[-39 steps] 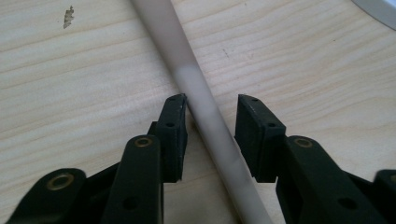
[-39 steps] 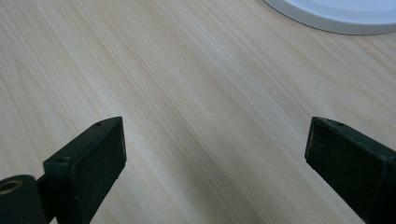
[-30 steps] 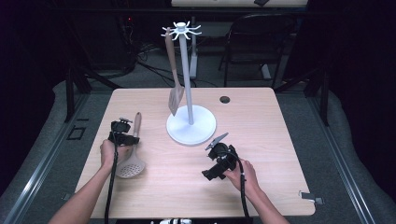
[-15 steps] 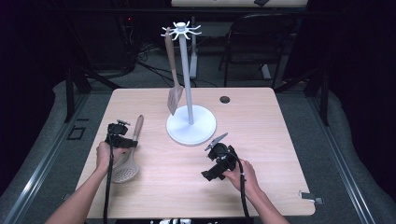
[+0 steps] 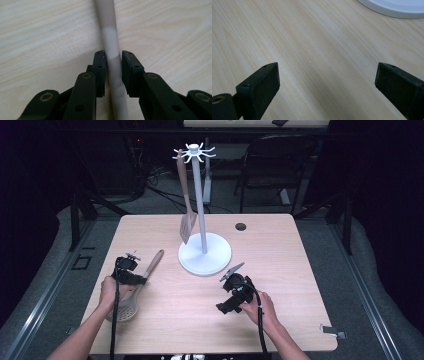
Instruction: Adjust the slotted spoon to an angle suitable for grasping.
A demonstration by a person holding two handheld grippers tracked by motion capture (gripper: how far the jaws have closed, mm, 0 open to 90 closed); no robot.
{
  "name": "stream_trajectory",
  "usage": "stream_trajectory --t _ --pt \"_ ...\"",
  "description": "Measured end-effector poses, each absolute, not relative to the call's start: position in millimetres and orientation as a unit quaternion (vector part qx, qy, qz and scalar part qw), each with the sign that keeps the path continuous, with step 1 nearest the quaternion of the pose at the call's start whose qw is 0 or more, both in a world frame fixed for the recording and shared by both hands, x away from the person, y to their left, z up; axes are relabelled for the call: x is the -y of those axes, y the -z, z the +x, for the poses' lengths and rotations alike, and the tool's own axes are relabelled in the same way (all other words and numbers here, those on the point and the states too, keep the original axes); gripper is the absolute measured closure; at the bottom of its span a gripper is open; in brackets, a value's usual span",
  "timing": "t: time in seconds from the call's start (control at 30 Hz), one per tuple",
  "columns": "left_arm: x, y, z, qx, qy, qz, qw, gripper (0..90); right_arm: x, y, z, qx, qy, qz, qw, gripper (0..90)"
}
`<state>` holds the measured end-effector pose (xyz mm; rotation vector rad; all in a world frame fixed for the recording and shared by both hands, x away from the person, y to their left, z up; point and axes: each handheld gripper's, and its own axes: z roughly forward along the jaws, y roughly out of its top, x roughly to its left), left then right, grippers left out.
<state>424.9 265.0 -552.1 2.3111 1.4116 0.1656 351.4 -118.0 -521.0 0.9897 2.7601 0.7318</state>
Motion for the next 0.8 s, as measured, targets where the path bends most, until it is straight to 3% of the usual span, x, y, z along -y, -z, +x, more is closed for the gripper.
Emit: stream_trajectory --t 0.13,0.2,0.3,0.8 --pt "-265 551 426 -0.51 -0.057 0.832 0.21 73.5 117 522 352 -0.913 -0.241 0.325 0.058 5.3" --pt "-264 550 429 -0.515 -0.059 0.829 0.212 64.7 117 522 352 -0.913 -0.241 0.325 0.058 5.3" --pt "-261 548 433 -0.515 -0.06 0.826 0.219 62.1 117 523 353 -0.913 -0.24 0.325 0.057 5.3" --pt "-244 552 452 -0.513 -0.066 0.837 0.181 68.8 118 522 353 -0.911 -0.245 0.327 0.058 5.4"
